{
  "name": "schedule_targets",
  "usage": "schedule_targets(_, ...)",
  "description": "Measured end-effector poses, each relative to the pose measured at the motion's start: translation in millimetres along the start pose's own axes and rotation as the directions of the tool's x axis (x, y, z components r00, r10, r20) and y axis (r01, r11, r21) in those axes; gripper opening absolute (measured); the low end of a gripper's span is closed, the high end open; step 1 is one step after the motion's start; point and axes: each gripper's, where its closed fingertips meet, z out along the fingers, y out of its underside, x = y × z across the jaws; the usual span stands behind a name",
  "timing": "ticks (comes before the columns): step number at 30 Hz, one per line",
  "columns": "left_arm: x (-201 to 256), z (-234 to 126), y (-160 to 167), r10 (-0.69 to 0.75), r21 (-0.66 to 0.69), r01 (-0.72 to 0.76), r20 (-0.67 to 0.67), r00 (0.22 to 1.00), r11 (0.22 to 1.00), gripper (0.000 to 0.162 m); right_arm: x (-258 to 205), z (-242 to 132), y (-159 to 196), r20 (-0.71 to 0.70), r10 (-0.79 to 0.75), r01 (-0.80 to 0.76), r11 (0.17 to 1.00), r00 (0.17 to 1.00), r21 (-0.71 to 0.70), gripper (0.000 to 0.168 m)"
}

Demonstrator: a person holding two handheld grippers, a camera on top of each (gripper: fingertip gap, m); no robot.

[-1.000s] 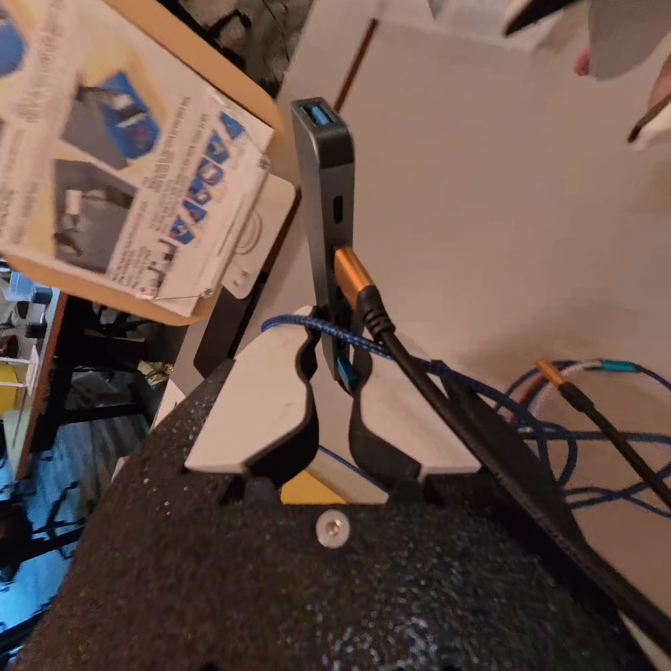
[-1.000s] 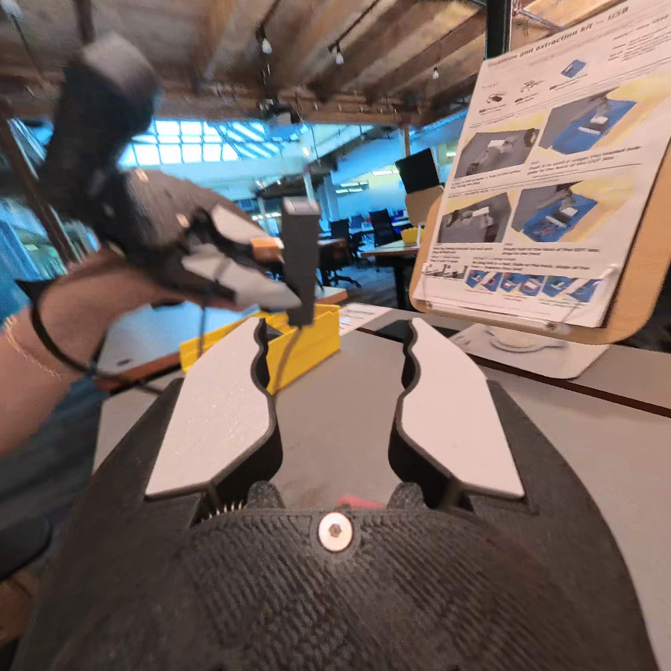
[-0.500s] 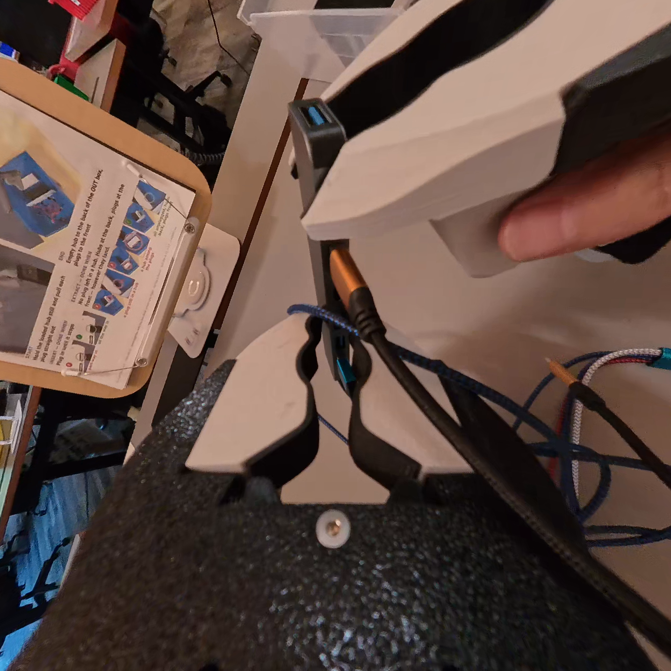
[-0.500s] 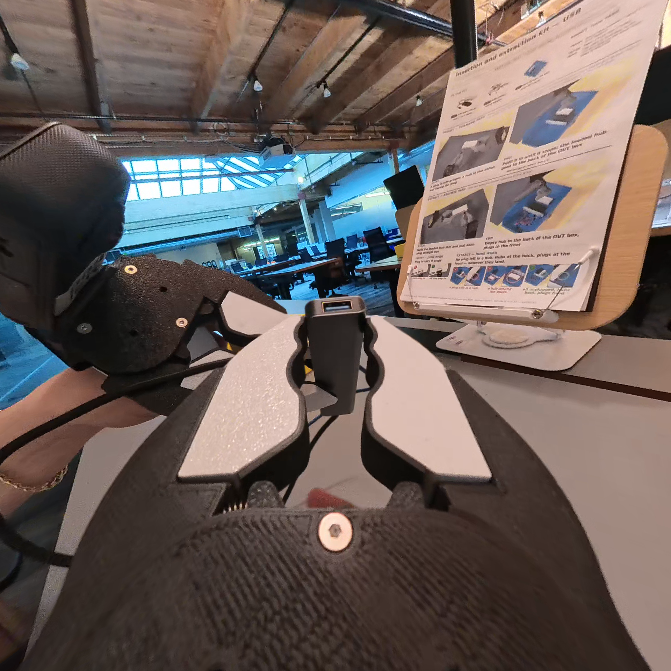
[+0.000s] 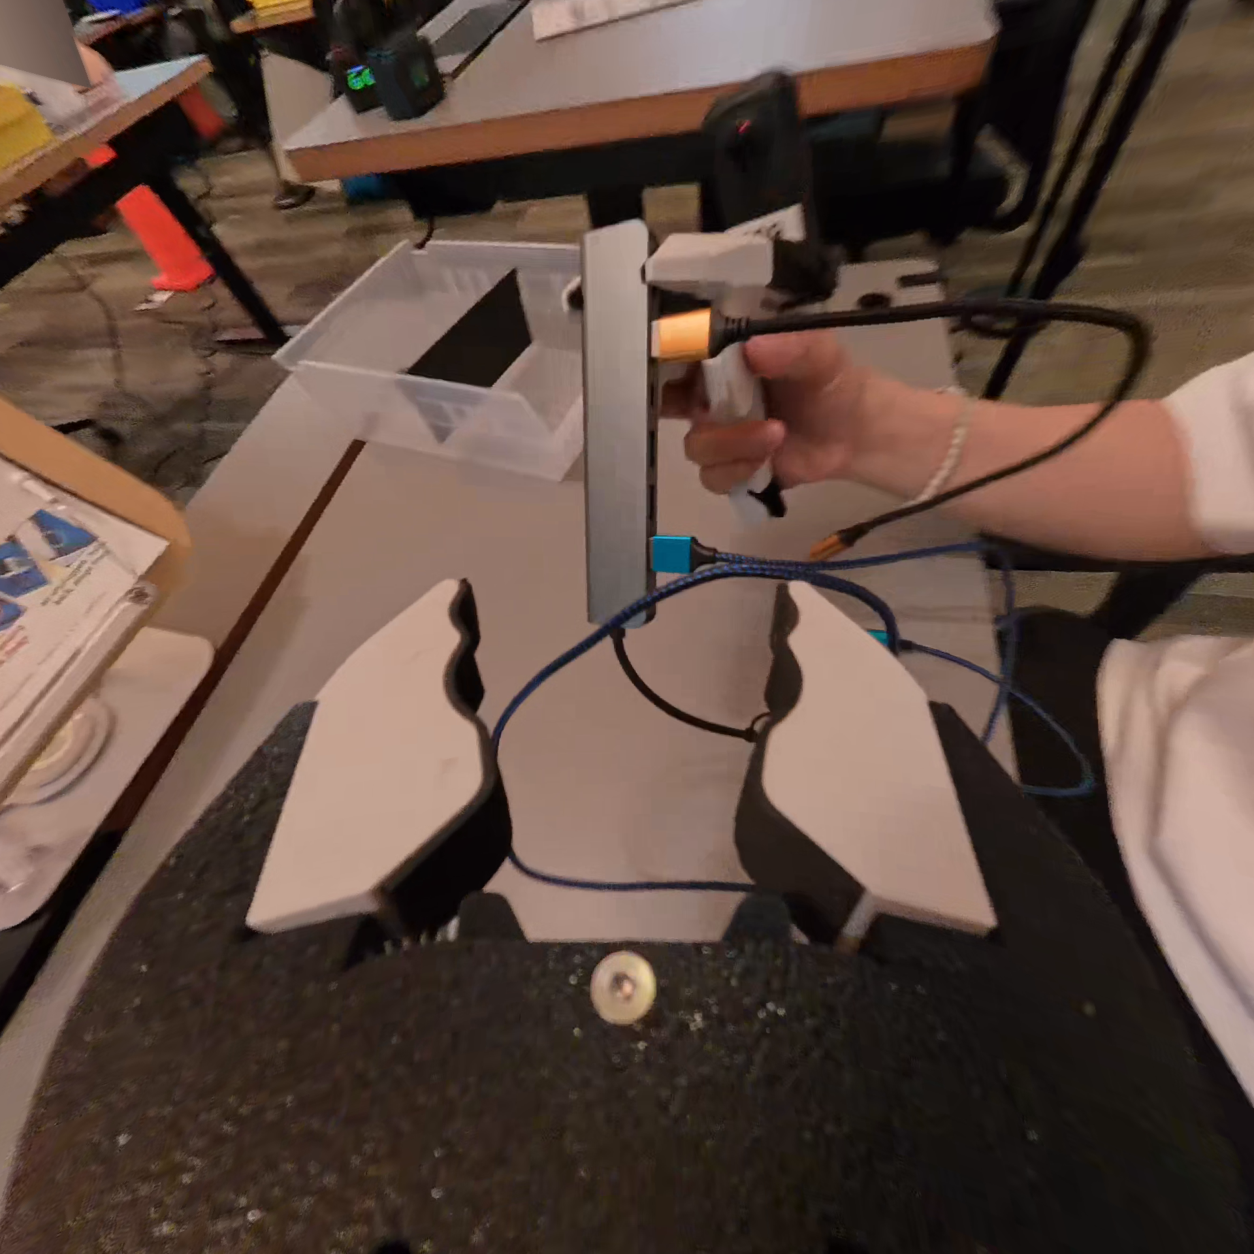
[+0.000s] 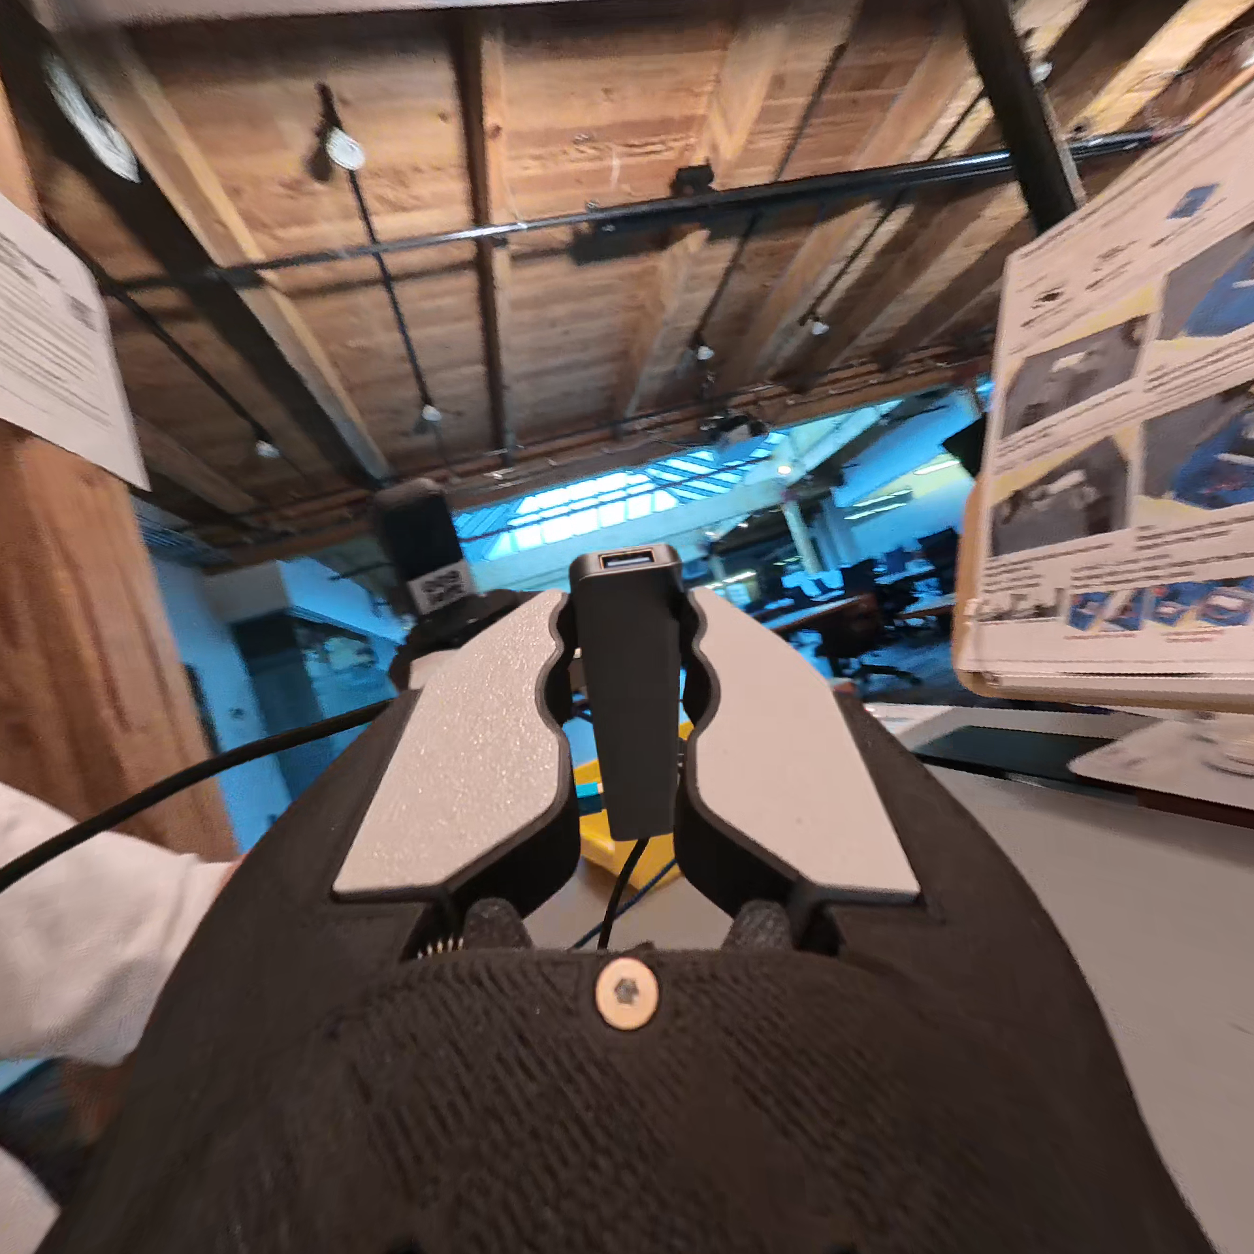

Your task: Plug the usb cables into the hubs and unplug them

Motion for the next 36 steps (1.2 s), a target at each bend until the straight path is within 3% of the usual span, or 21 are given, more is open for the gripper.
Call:
schedule_targets(2,-2.4,-10.3,5.3,-0.019,-0.033,0.018,-0.035,0.999,0.999,0.087,-3.9,0.2,2.1,0.045,0.051,-0.051,0.999,0.998,0.012,0.030)
schedule_targets(5,-5.6,-18.7,45.0,0.035,-0.259,-0.056,-0.085,0.996,0.964,0.085,1.4,-2.6,5.8,0.048,0.109,-0.111,0.993,0.993,0.028,0.030)
schedule_targets(8,-15.7,-32.0,107.1,-0.054,-0.598,-0.020,-0.106,0.993,0.801,0.085,11.9,-9.0,9.2,0.027,0.172,-0.172,0.984,0.985,0.033,0.030)
schedule_targets(9,-21.2,-37.0,121.9,-0.081,-0.674,-0.004,-0.095,0.992,0.738,0.086,17.0,-11.2,9.2,0.010,0.187,-0.187,0.981,0.982,0.045,0.030)
schedule_targets(10,-27.5,-34.7,125.9,-0.092,-0.685,0.011,-0.081,0.992,0.729,0.085,19.5,-12.9,9.8,0.024,0.212,-0.213,0.976,0.977,0.053,0.029)
schedule_targets(12,-25.2,-8.9,100.7,-0.162,-0.521,0.071,-0.130,0.978,0.851,0.082,18.3,-13.7,9.8,0.072,0.262,-0.267,0.962,0.962,0.060,0.030)
schedule_targets(14,-8.3,14.1,61.7,-0.271,-0.303,0.184,-0.275,0.922,0.935,0.079,10.9,-10.9,11.8,0.132,0.284,-0.292,0.955,0.950,0.050,0.030)
schedule_targets(16,2.9,30.0,44.7,-0.336,-0.222,0.266,-0.391,0.857,0.938,0.077,-1.1,-5.6,18.8,0.198,0.322,-0.327,0.945,0.926,-0.008,0.030)
schedule_targets(19,24.4,50.7,49.0,-0.377,-0.249,0.284,-0.551,0.745,0.926,0.068,-16.1,-1.1,25.6,0.269,0.328,-0.327,0.944,0.905,-0.051,0.030)
schedule_targets(22,60.7,52.8,35.7,-0.388,-0.244,0.330,-0.775,0.499,0.912,0.051,-18.6,0.3,35.0,0.264,0.320,-0.304,0.947,0.910,-0.100,0.030)
schedule_targets(23,67.6,53.6,29.1,-0.381,-0.230,0.359,-0.816,0.435,0.904,0.035,-18.0,-0.4,37.5,0.263,0.317,-0.297,0.948,0.911,-0.114,0.030)
schedule_targets(26,71.8,58.7,21.2,-0.351,-0.181,0.420,-0.859,0.373,0.889,0.022,-14.6,-4.2,35.3,0.269,0.322,-0.300,0.946,0.908,-0.120,0.030)
schedule_targets(29,59.5,61.4,13.1,-0.428,-0.188,0.572,-0.846,0.318,0.798,0.016,8.6,-13.3,31.3,0.150,0.258,-0.241,0.963,0.954,-0.122,0.028)
schedule_targets(32,22.3,61.0,9.6,-0.583,-0.180,0.798,-0.775,0.245,0.575,0.010,50.4,-37.2,18.9,-0.102,0.123,-0.137,0.979,0.987,-0.149,0.036)
schedule_targets(34,-1.8,59.2,21.6,-0.664,-0.124,0.874,-0.702,0.257,0.470,0.010,71.5,-55.6,-2.4,-0.259,0.008,-0.051,0.986,0.966,-0.159,0.045)
schedule_targets(36,-24.3,56.2,36.1,-0.734,-0.047,0.926,-0.625,0.265,0.374,0.010,72.1,-67.6,-23.8,-0.335,-0.149,0.087,0.977,0.930,-0.192,0.045)
